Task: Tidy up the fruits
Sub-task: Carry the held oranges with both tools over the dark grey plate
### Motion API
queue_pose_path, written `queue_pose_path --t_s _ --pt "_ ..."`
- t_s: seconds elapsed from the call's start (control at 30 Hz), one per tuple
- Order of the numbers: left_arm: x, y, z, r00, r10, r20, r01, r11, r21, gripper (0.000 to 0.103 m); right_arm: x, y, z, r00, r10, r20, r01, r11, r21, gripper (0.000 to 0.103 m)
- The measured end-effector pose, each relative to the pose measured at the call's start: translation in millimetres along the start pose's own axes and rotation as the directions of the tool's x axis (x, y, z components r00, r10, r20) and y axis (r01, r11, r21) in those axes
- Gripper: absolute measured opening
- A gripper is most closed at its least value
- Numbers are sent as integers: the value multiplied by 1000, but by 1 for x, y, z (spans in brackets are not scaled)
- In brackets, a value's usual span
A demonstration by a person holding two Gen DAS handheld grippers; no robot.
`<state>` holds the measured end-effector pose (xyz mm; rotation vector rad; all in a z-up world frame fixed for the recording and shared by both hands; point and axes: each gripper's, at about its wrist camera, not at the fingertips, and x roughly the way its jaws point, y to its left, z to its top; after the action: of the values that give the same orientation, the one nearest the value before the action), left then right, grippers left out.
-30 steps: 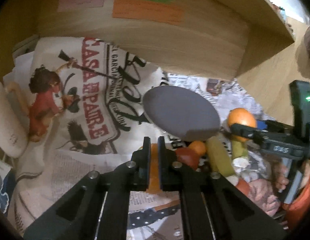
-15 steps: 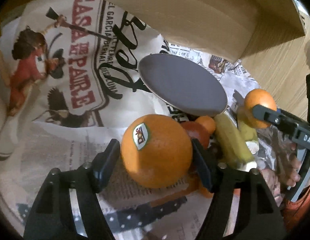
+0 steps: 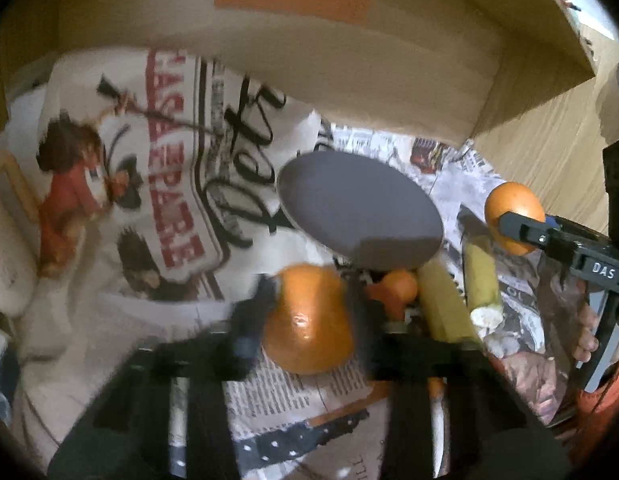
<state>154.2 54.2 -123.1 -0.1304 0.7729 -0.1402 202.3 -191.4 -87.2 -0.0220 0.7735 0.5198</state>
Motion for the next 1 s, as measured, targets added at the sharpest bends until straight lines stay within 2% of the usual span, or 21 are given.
queue_pose_path --t_s 0.03,0.1,0.17,0.2,0.23,0.27,0.3,0.33,0.47,0.6,0.83,1.0 --pt "-1 0 3 1000 2 -4 -2 1000 8 1 -1 1 3 1000 -5 9 5 1000 -8 61" --pt "0 0 5 1000 -12 -20 12 1000 14 2 -3 2 6 1000 -13 21 14 1000 -20 61" --pt "-1 -3 3 1000 17 -9 -17 999 29 6 -4 3 8 1000 -7 27 8 1000 -21 61" --pt "-2 -5 1 1000 22 -4 -22 999 35 16 -4 3 7 1000 -5 30 5 1000 -17 61" --pt "-2 -8 0 1000 24 -1 -24 999 39 34 -5 3 7 1000 0 29 1 1000 -15 61" --pt "-2 -9 -2 1000 30 -1 -30 999 40 47 -4 3 6 1000 1 27 -1 1000 -13 61" --pt "0 -9 -4 999 43 -7 -43 998 34 67 -4 3 5 1000 2 24 -2 1000 -11 61" --pt "2 -10 -6 999 48 -8 -48 998 29 70 -3 3 4 1000 3 20 -3 1000 -10 61" --pt "13 -8 -14 991 137 -7 -136 990 46 71 -2 3 1 1000 5 9 -5 1000 -14 61" --pt "23 6 -11 992 126 -26 -126 992 11 71 -2 1 0 1000 5 7 -5 1000 -11 61" --pt "54 18 -9 983 150 -107 -148 989 23 70 -2 0 0 1000 1 7 -1 1000 -13 61" --pt "60 25 -5 984 124 -128 -125 992 4 69 3 -4 1 1000 -10 -5 10 1000 -15 61"
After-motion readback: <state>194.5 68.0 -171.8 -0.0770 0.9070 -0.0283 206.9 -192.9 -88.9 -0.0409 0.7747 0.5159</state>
